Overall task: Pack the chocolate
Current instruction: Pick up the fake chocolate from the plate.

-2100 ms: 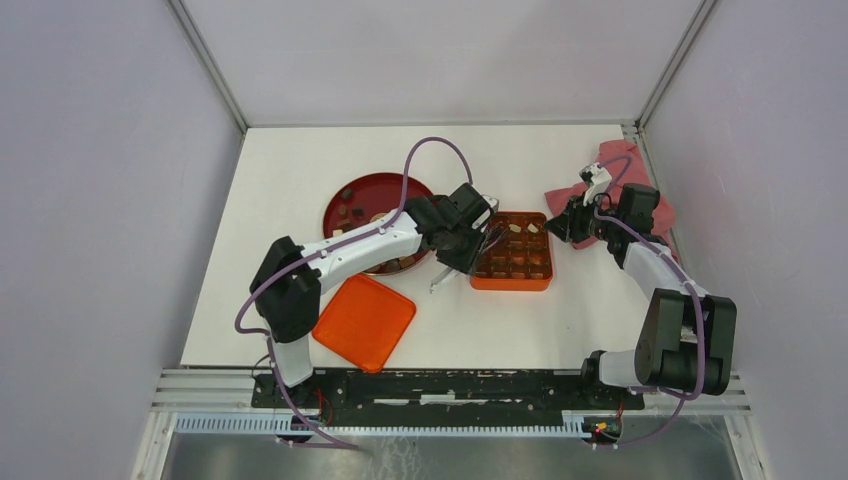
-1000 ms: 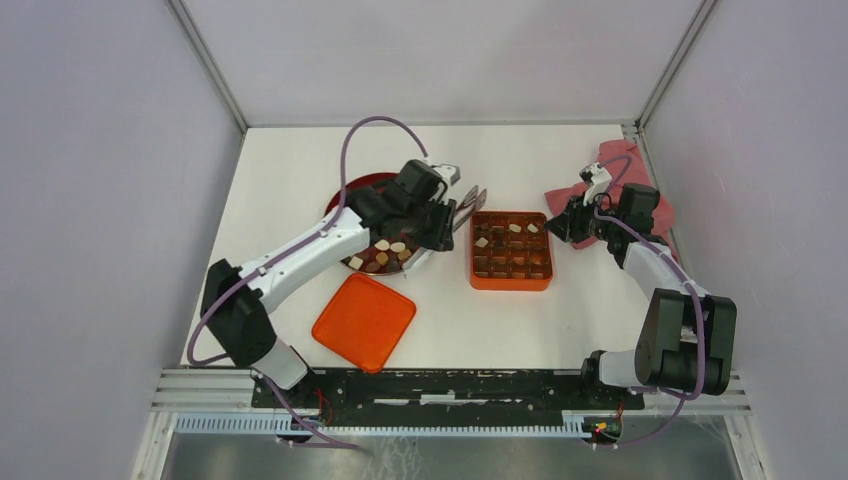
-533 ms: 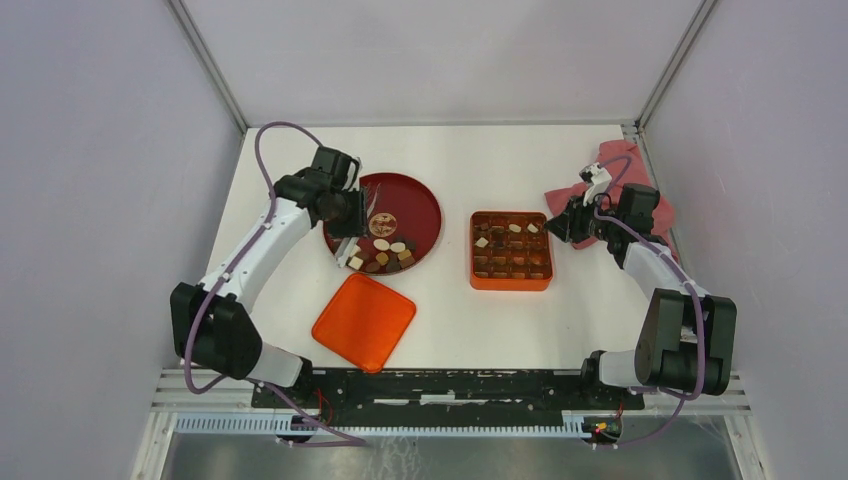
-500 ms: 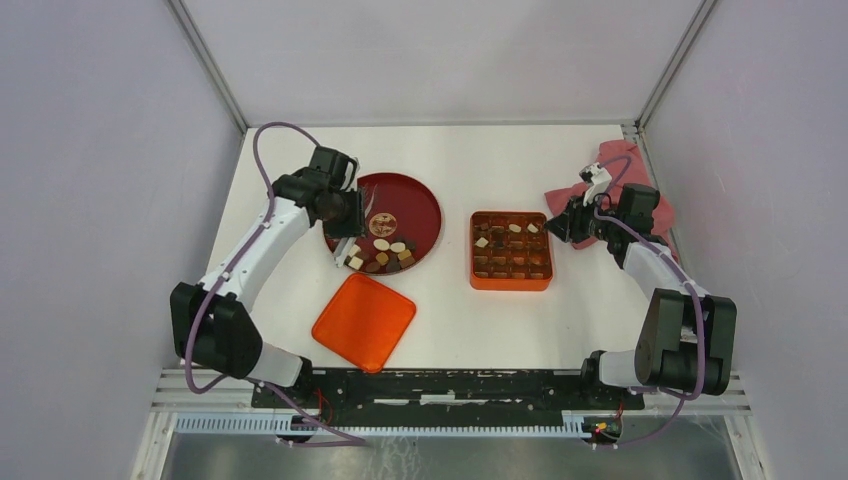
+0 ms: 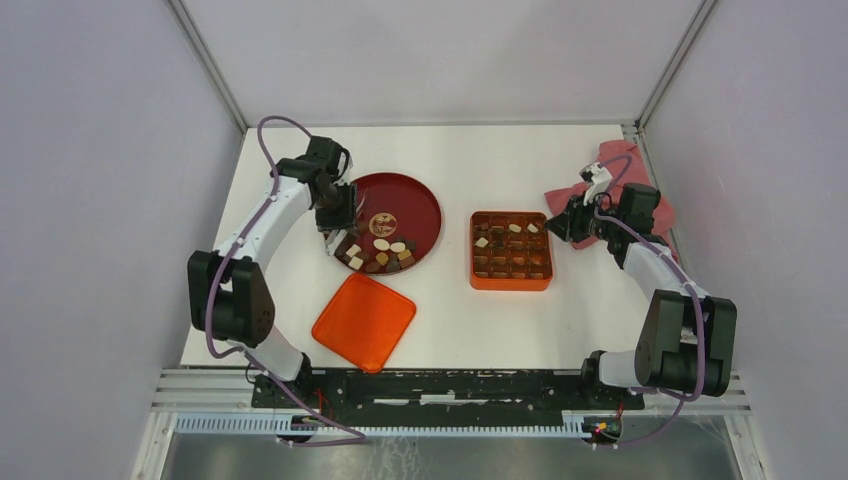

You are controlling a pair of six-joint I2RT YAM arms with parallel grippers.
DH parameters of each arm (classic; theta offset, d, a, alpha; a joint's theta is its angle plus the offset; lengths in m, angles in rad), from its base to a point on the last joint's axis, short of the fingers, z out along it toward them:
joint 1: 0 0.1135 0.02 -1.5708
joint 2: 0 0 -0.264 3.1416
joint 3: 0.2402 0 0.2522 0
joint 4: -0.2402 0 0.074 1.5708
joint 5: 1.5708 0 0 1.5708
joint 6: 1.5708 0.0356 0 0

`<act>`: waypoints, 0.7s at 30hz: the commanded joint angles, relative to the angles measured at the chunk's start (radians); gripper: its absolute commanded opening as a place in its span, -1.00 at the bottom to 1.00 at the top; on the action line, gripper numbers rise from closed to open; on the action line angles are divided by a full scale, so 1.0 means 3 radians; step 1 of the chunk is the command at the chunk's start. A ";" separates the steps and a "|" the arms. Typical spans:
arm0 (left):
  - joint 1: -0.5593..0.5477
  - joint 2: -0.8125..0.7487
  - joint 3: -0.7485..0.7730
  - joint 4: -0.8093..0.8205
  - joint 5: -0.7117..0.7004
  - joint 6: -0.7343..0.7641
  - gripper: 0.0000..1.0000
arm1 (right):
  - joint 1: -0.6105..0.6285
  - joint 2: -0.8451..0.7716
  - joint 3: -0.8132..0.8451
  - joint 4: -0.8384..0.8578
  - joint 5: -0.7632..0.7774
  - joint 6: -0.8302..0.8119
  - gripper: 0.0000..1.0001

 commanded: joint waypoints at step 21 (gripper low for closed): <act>0.0145 0.0310 0.0319 -0.0111 -0.0063 0.0327 -0.09 | 0.0009 -0.0058 0.0003 0.0116 -0.0037 0.0010 -0.34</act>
